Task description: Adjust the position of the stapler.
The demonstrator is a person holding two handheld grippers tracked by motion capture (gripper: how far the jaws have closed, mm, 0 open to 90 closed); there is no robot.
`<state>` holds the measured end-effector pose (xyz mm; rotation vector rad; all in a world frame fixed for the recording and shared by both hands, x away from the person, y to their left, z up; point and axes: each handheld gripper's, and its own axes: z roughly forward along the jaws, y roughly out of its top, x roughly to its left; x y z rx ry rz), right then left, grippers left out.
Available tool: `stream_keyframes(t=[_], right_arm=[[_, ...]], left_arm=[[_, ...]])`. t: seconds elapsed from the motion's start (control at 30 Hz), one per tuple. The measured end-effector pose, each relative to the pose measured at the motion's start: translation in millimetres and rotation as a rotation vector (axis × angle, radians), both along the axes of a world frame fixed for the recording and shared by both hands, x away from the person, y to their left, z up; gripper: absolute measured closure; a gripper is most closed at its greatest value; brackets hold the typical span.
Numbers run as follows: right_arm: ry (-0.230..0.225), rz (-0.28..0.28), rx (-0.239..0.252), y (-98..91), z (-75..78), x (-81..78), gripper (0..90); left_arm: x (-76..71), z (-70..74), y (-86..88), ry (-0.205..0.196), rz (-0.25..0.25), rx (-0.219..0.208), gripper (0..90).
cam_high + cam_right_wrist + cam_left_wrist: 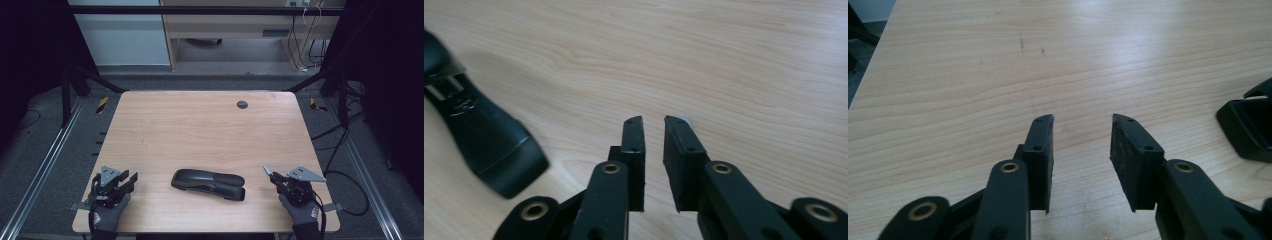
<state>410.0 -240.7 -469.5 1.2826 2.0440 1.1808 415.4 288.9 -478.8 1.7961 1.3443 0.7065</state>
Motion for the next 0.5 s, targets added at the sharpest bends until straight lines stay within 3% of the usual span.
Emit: stream_keyframes(t=[0.17,0.5], right_arm=[[0.001,0.06,-0.012,11.8,-1.3,-4.2,90.0],[0.042,0.143,0.021,31.6,-3.5,-14.2,90.0]], left_arm=[[-2.4,-1.0,-5.4,0.001,-0.022,0.004,62.3],[-5.2,-2.0,-8.9,-0.002,-0.036,0.005,61.1]])
